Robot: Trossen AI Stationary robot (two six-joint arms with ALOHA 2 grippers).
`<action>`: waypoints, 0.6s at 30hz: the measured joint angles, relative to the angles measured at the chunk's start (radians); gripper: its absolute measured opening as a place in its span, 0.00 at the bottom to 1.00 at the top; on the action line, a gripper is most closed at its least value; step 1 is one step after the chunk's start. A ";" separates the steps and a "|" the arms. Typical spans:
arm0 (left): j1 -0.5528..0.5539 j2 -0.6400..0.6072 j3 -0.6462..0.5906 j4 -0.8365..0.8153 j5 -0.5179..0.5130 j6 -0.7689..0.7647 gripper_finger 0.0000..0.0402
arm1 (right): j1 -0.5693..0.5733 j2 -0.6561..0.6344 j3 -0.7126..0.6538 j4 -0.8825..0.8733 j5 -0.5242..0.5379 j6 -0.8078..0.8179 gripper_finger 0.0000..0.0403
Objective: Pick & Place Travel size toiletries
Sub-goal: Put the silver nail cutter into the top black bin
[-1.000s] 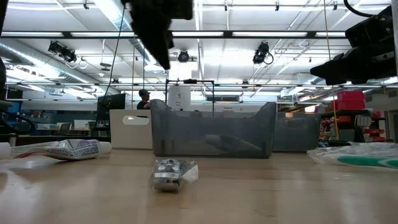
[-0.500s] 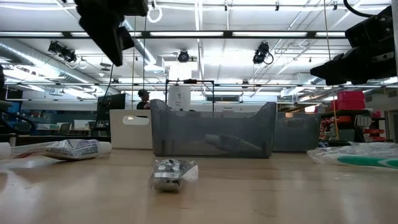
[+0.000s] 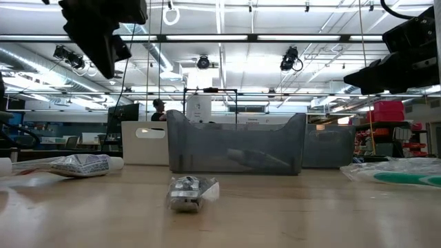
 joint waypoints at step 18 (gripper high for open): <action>-0.037 0.002 -0.139 0.030 -0.013 -0.408 0.04 | 0.000 0.000 0.000 0.000 0.000 0.000 0.03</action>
